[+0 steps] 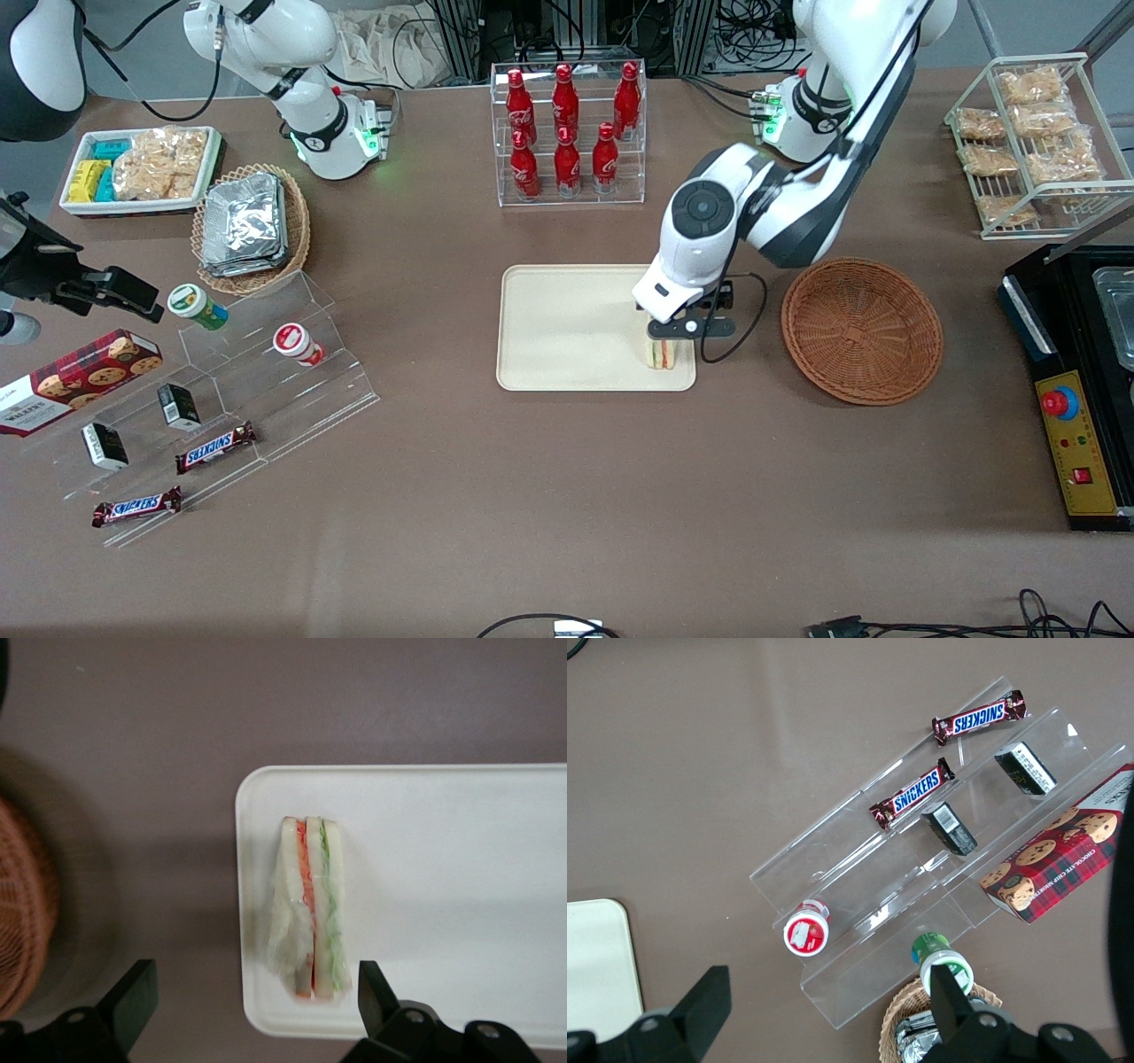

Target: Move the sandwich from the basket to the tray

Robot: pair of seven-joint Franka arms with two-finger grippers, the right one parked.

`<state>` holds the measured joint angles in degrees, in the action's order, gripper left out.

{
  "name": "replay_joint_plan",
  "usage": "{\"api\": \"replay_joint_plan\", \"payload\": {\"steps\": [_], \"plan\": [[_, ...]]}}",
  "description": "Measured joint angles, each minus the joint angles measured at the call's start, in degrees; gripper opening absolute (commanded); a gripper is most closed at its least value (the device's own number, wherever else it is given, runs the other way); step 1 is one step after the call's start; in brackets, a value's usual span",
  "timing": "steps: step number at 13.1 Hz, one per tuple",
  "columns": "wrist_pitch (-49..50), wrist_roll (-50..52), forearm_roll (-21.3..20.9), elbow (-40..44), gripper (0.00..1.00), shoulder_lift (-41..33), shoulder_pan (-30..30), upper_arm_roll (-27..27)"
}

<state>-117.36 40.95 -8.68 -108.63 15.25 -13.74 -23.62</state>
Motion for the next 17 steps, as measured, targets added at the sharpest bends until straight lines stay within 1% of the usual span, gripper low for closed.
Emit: {"api": "replay_joint_plan", "payload": {"steps": [3,6,7,8,10,12,14,17], "plan": [[11.0,-3.18,4.15,6.91,1.0,-5.87,2.55,0.0],[16.96,-11.51,7.26,9.32,1.0,-12.3,10.29,0.33],[18.75,-14.71,7.91,9.34,1.0,-14.45,12.28,1.38],[20.53,-18.02,8.74,9.33,1.0,-16.39,12.88,4.28],[23.36,-24.58,9.98,9.18,1.0,-19.39,12.6,12.8],[24.21,-27.27,10.33,8.58,1.0,-21.17,12.59,19.04],[25.33,-30.58,10.37,8.22,1.0,-21.97,12.57,22.13],[25.42,-32.43,10.3,8.36,1.0,-22.03,12.43,22.34]]}}
